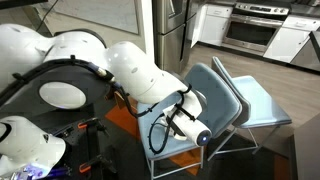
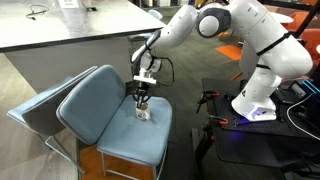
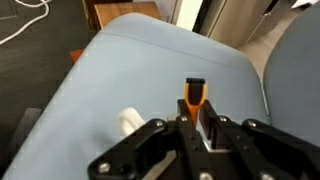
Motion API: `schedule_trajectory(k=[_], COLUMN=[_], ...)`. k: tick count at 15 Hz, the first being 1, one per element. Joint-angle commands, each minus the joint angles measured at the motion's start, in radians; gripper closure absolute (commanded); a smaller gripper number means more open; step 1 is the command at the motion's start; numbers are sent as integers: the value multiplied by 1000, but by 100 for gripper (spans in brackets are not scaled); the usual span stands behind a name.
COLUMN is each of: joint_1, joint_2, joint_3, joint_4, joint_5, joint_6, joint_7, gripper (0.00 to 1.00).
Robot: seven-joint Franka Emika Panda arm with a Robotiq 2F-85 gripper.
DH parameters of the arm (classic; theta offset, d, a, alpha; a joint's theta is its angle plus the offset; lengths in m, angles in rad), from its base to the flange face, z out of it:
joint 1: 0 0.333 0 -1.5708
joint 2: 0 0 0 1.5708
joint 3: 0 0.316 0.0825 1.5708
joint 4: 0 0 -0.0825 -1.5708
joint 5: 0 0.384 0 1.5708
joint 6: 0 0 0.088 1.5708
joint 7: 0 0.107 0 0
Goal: Place the orange marker in the white mug
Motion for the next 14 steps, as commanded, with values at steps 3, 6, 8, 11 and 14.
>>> schedule_trajectory(k=[3,6,8,11,14], joint_1=[9,45,86,158,226], joint_2=[55,32,5,-35,-82], joint_3=[-19,-38,-54,-75,-92], joint_4=[68,44,16,-27,-80], joint_5=[35,38,24,-11,-57], joint_6=[-7,68,139,235,304], joint_7=[39,73,125,200,272], gripper=[49,27,12,0,0])
